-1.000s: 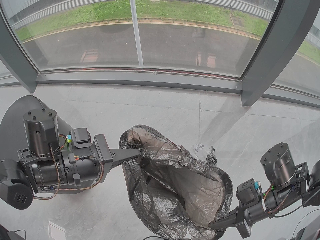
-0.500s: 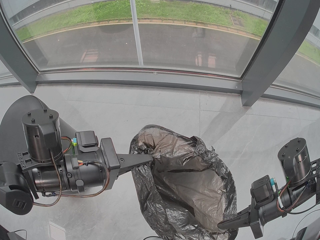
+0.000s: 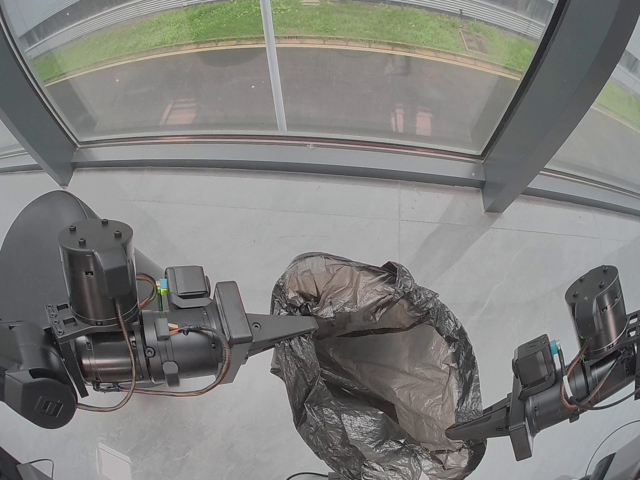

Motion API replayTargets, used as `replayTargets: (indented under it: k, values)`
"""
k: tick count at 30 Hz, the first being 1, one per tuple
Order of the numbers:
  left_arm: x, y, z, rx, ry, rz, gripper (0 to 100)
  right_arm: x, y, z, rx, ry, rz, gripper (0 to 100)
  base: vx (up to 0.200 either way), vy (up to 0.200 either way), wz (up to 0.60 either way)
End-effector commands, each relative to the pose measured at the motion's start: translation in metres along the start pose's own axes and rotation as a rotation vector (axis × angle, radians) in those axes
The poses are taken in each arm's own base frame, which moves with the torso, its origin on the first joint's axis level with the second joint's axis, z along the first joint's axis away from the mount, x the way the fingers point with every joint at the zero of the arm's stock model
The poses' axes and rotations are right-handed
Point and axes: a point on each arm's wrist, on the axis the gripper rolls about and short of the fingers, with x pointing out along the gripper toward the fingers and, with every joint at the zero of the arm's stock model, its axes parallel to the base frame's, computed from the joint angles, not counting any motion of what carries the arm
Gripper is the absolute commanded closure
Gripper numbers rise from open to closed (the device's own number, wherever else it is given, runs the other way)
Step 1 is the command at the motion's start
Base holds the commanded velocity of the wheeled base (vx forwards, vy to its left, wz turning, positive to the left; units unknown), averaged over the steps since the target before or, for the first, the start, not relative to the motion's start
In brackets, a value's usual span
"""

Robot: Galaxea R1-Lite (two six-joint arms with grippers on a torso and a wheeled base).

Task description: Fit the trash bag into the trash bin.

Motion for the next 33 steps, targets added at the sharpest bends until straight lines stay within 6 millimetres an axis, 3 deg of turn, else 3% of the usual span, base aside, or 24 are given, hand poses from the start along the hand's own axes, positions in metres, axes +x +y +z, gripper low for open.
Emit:
replayTargets:
  k: [1,13,24,33]
  values:
    - [0.010,0.009,0.002,-0.016,0.014,0.030,100,0.000,-0.003,0.000,0.011,0.001,-0.009,100,0.000,0.000,0.00]
    - [0.031,0.015,0.005,-0.010,0.049,-0.025,100,-0.009,-0.015,-0.001,0.052,-0.035,-0.066,100,0.000,0.000,0.00]
    - [0.050,0.029,0.008,-0.009,0.047,-0.031,100,-0.004,-0.022,-0.001,0.073,-0.017,-0.082,100,0.000,0.000,0.00]
    - [0.061,0.031,0.010,-0.013,0.050,-0.044,100,-0.014,-0.028,-0.002,0.089,-0.073,-0.118,100,0.000,0.000,0.00]
